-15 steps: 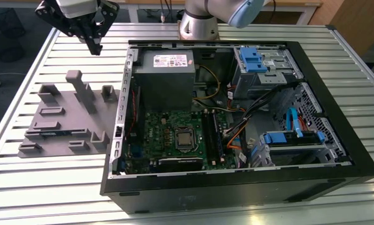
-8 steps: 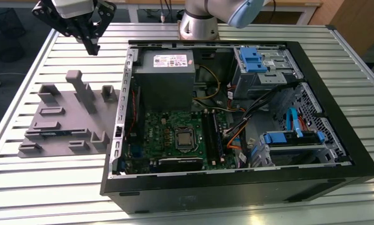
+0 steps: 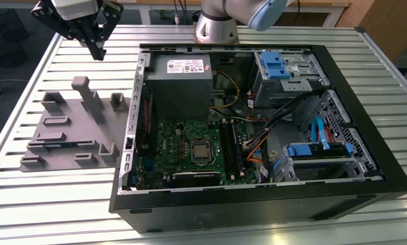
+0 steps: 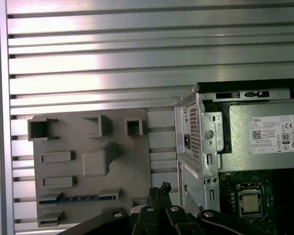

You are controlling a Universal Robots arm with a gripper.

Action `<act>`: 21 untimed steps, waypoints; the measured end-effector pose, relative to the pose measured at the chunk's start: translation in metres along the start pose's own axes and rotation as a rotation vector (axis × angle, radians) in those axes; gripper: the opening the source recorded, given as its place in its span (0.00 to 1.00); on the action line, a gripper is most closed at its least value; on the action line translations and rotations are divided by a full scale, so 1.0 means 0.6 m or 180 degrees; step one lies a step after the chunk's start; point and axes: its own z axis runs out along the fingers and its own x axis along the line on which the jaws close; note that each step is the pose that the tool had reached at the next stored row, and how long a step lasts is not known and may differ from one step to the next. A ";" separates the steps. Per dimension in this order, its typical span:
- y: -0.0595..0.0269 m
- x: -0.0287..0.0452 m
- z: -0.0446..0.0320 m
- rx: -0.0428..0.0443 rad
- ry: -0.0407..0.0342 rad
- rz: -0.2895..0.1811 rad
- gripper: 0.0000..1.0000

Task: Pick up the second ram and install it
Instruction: 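Reach for the second ram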

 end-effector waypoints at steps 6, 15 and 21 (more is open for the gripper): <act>0.000 0.005 0.000 0.0000 0.0000 0.0000 0.13; -0.001 0.015 0.000 0.0000 0.0000 0.0000 0.13; -0.002 0.032 0.000 0.0000 0.0000 0.0000 0.13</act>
